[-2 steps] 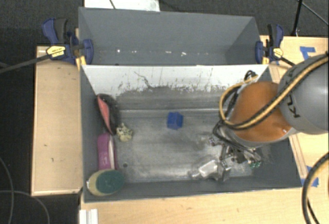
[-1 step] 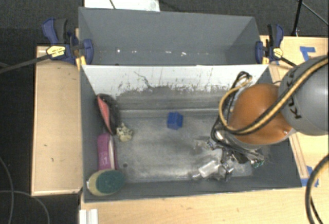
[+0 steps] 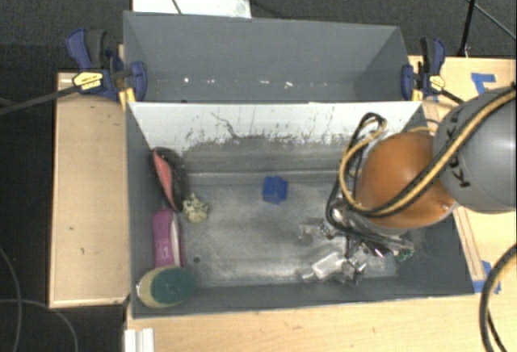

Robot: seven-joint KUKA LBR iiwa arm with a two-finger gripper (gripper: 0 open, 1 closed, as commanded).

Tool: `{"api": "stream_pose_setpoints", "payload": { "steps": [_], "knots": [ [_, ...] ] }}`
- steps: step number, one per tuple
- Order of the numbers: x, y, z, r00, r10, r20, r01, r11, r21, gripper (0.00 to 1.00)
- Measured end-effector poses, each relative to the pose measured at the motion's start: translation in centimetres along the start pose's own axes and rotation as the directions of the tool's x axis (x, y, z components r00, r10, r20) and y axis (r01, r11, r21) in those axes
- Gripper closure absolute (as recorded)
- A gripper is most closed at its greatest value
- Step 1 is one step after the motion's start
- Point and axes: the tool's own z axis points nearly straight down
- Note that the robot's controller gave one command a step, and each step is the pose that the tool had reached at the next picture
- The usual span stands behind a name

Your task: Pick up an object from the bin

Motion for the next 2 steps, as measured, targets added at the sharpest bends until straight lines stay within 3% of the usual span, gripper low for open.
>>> {"api": "stream_pose_setpoints", "payload": {
  "steps": [1,2],
  "knots": [
    [2.6,-3.3,0.0,0.999,-0.042,0.003,0.042,0.999,0.001,0.0],
    [-0.3,-0.3,0.2,0.969,-0.248,0.0,0.248,0.969,-0.005,0.0]
  ]
}}
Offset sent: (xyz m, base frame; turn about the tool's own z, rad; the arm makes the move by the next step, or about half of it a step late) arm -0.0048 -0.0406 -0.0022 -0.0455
